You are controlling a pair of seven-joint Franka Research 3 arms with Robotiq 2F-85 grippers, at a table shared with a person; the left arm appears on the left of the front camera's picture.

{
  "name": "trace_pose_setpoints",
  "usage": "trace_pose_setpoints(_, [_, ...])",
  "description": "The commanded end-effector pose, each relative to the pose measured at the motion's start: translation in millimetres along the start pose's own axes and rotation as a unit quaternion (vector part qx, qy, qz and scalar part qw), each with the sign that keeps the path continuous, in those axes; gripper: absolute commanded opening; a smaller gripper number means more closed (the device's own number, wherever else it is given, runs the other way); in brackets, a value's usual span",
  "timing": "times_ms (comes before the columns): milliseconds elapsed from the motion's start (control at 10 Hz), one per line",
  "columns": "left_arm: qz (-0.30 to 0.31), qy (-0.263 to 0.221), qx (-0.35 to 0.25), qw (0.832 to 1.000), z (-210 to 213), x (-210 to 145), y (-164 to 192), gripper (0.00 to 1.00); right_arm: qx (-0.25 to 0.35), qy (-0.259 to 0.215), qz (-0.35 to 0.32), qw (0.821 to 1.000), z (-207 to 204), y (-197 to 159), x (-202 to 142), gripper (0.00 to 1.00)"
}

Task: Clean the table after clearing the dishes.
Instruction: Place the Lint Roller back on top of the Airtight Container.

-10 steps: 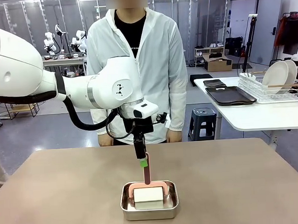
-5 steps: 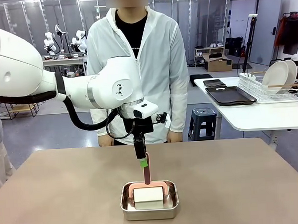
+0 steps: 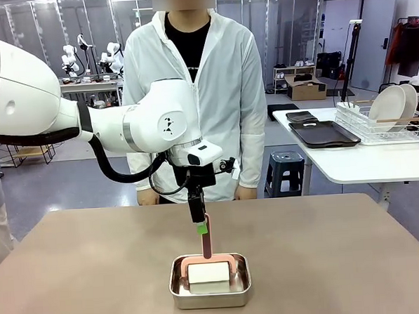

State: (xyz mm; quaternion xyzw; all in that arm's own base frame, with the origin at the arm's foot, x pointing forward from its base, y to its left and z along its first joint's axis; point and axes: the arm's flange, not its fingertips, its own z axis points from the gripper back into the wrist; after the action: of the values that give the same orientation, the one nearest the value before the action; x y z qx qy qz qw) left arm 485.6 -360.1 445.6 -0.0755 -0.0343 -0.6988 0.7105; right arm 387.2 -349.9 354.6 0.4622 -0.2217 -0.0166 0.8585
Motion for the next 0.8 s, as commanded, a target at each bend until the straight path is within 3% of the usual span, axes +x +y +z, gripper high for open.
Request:
trace_pose_setpoints(0, [0.002, 0.002, -0.002, 1.000, 2, 0, -2, 1.00, -0.007, 0.002, 0.003, 1.000, -1, 4, -5, 1.00])
trace_pose_setpoints(100, [0.000, 0.000, 0.000, 1.000, 0, 0, 0, 1.00, -0.007, 0.002, 0.003, 1.000, -1, 4, -5, 1.00])
trace_pose_setpoints(300, [0.068, -0.093, 0.027, 0.993, 48, -52, -1, 1.00, -0.007, 0.002, 0.003, 1.000, -1, 4, -5, 1.00])
trace_pose_setpoints(400, [0.108, -0.125, 0.012, 0.986, 66, -85, -6, 1.00, -0.007, 0.002, 0.003, 1.000, -1, 4, -5, 1.00])
trace_pose_setpoints(500, [0.171, -0.165, -0.025, 0.971, 75, -118, -11, 1.00, -0.007, 0.002, 0.003, 1.000, -1, 4, -5, 1.00])
trace_pose_setpoints(700, [0.253, -0.295, -0.112, 0.915, 83, -191, -22, 1.00, -0.007, 0.002, 0.003, 1.000, -1, 4, -5, 1.00])
